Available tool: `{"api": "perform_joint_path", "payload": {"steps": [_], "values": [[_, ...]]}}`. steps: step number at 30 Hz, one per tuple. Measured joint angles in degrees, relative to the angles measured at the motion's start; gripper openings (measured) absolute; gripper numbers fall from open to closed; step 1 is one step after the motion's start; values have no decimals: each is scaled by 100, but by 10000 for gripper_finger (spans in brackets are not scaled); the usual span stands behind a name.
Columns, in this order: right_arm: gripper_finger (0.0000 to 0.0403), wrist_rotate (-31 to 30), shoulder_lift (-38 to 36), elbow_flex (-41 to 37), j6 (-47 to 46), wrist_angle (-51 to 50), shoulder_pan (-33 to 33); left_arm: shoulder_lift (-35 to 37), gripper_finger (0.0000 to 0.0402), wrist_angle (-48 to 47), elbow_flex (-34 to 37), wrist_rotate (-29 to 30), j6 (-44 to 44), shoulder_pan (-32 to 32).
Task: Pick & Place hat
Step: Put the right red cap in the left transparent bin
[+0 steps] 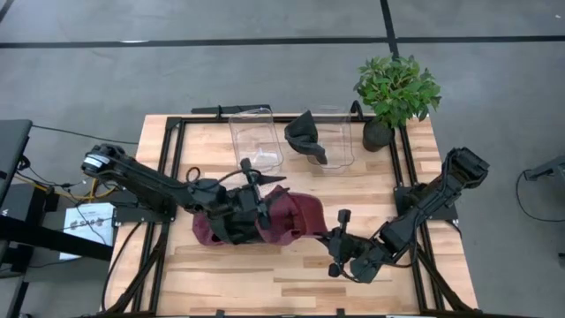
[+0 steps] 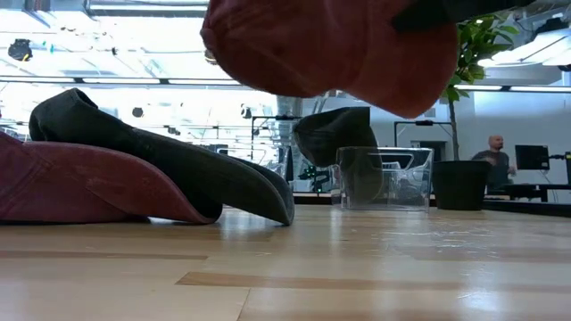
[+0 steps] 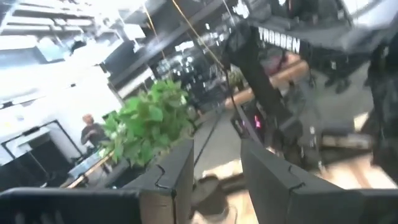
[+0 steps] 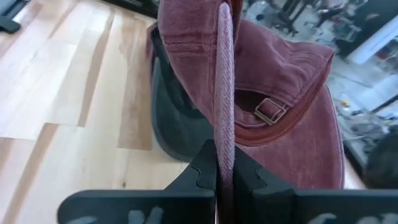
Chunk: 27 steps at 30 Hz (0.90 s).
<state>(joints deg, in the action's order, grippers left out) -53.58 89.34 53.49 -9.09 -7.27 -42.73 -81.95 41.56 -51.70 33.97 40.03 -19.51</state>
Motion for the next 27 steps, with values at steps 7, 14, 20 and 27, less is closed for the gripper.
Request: {"api": "perform_joint_path", "payload": {"steps": [7,14,20,27], "values": [[1,-719,-45,0,5,-16,-410,725,131,-1868,2,11,-1131,-2],[1,-1594,-327,0,-4,-170,-938,1420,131,-2204,830,-215,-1798,0],[1,-1753,-354,0,-65,-177,-1071,1893,131,-1433,1766,-997,-1948,0],[1,-1691,-354,0,-105,-201,-917,1963,131,-1171,2085,-1770,-1046,-117]]}}
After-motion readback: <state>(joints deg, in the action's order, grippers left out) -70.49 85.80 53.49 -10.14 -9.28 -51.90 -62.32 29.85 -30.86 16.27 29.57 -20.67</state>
